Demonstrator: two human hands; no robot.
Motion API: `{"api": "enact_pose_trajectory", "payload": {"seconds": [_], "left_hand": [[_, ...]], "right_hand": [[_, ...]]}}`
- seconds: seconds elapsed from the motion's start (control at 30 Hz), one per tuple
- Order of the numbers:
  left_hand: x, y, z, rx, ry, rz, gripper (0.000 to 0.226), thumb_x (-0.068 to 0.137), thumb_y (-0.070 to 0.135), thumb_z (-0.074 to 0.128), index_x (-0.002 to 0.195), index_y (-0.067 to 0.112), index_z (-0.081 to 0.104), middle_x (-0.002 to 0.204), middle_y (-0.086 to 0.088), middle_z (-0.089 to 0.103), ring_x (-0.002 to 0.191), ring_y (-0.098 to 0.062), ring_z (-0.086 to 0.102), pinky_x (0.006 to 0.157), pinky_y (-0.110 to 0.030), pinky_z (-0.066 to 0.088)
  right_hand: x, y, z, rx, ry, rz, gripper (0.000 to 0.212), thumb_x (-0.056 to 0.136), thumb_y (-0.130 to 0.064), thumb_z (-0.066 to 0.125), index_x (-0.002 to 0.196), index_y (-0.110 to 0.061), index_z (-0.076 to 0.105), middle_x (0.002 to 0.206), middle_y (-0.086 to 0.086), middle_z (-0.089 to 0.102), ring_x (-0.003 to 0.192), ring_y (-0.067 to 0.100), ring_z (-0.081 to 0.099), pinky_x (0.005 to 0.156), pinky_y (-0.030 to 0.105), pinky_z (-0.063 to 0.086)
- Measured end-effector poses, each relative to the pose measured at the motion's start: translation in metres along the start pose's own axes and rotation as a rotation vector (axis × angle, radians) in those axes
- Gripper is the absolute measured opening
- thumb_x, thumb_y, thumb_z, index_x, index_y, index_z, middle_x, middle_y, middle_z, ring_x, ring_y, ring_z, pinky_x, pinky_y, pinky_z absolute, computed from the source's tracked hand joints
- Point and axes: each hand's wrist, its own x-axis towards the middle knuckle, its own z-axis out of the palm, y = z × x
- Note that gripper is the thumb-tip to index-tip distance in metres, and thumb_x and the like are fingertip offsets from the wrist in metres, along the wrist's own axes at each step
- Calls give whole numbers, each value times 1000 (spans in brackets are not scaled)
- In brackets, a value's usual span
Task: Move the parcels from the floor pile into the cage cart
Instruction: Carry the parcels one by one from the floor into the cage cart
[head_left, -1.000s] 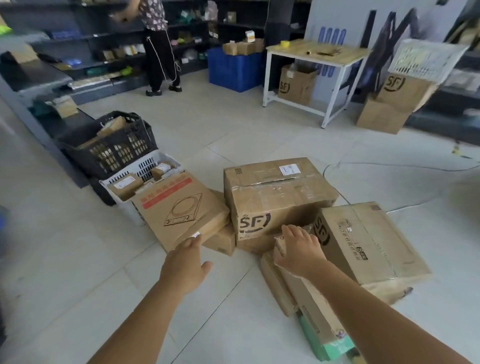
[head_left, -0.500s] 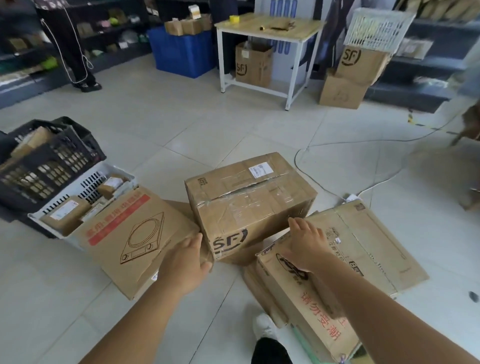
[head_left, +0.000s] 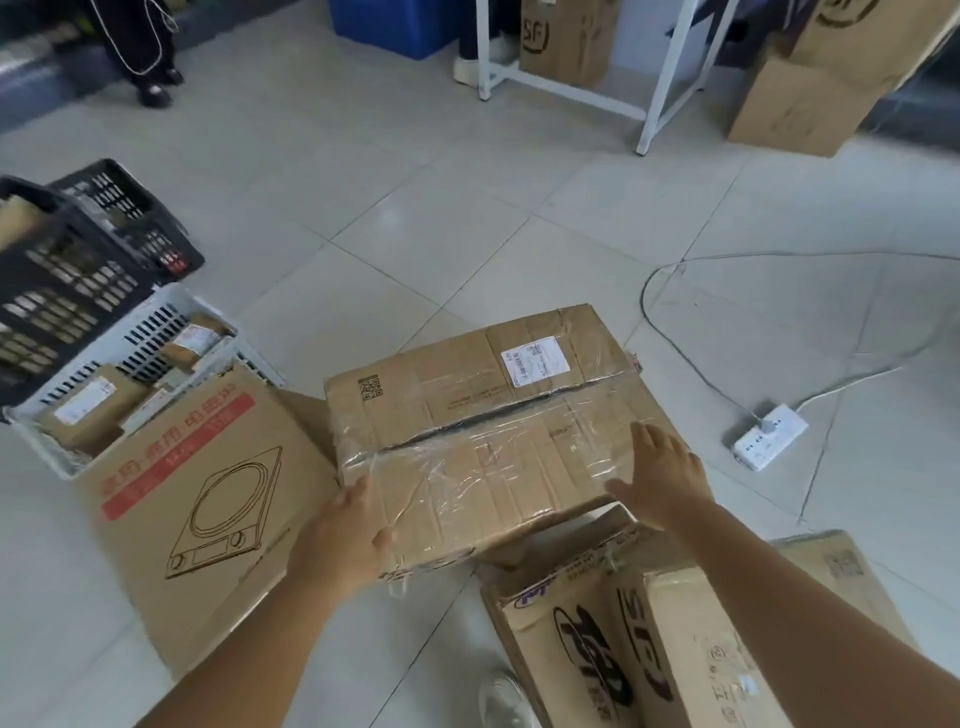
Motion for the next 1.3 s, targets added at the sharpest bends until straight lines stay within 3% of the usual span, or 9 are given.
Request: {"api": "enact_pose_trajectory", "payload": {"seconds": [0.27, 0.5, 0.6, 0.73, 0.83, 1.0, 1.17, 1.3], "left_hand": [[82, -2, 41, -131, -9, -178, 77, 92, 39, 57, 152, 13, 15, 155, -10, 26, 136, -30, 37, 106, -40, 36], [128, -13, 69, -214, -20, -316, 91, 87, 47, 62, 150, 4, 13, 149, -22, 26, 127, -42, 44, 99, -49, 45], [136, -16, 73, -367, -2, -418, 113, 77, 48, 74, 151, 0, 3, 151, -24, 22, 127, -43, 45, 99, -50, 45], [143, -23, 74, -574, 33, -476, 130, 68, 43, 83, 153, 7, -9, 160, -15, 11, 142, -36, 27, 113, -47, 29], [146, -24, 73, -665, 51, -495, 129, 67, 37, 86, 154, 12, -6, 159, -13, 12, 142, -34, 27, 114, -45, 26], [148, -32, 74, -772, 81, -478, 123, 59, 33, 91, 152, 16, 11, 153, -10, 33, 135, -30, 39, 111, -45, 34], [132, -37, 62, -785, 117, -458, 124, 56, 36, 91, 152, 21, 13, 154, -7, 31, 137, -31, 37, 110, -50, 34], [109, -41, 36, -810, 169, -431, 121, 55, 38, 91, 150, 21, 18, 152, -5, 34, 136, -29, 38, 109, -51, 35]], "right_hand": [[115, 30, 34, 42, -62, 101, 92, 88, -51, 63, 154, -10, 13, 159, 9, 24, 144, 31, 27, 115, 47, 28], [169, 46, 59, 166, -105, 167, 121, 73, -70, 67, 154, -10, 0, 154, 12, 23, 140, 36, 29, 113, 49, 29], [188, 54, 64, 246, -131, 201, 123, 62, -63, 80, 150, -16, 8, 146, 16, 32, 131, 40, 39, 108, 56, 37], [205, 63, 68, 380, -158, 232, 114, 60, -44, 90, 144, -19, 18, 135, 19, 36, 121, 42, 43, 103, 58, 42], [209, 62, 70, 424, -99, 259, 116, 56, -42, 91, 145, -18, 21, 132, 18, 38, 120, 41, 43, 102, 59, 42], [203, 61, 63, 488, -80, 259, 115, 49, -43, 92, 141, -19, 28, 128, 14, 41, 119, 37, 44, 98, 58, 45], [184, 59, 42, 514, -59, 256, 125, 31, -57, 84, 138, -23, 30, 125, 9, 43, 117, 35, 46, 95, 58, 48], [157, 50, 9, 519, 11, 217, 112, 49, -45, 91, 140, -18, 32, 128, 12, 44, 119, 37, 45, 99, 60, 44]]}}
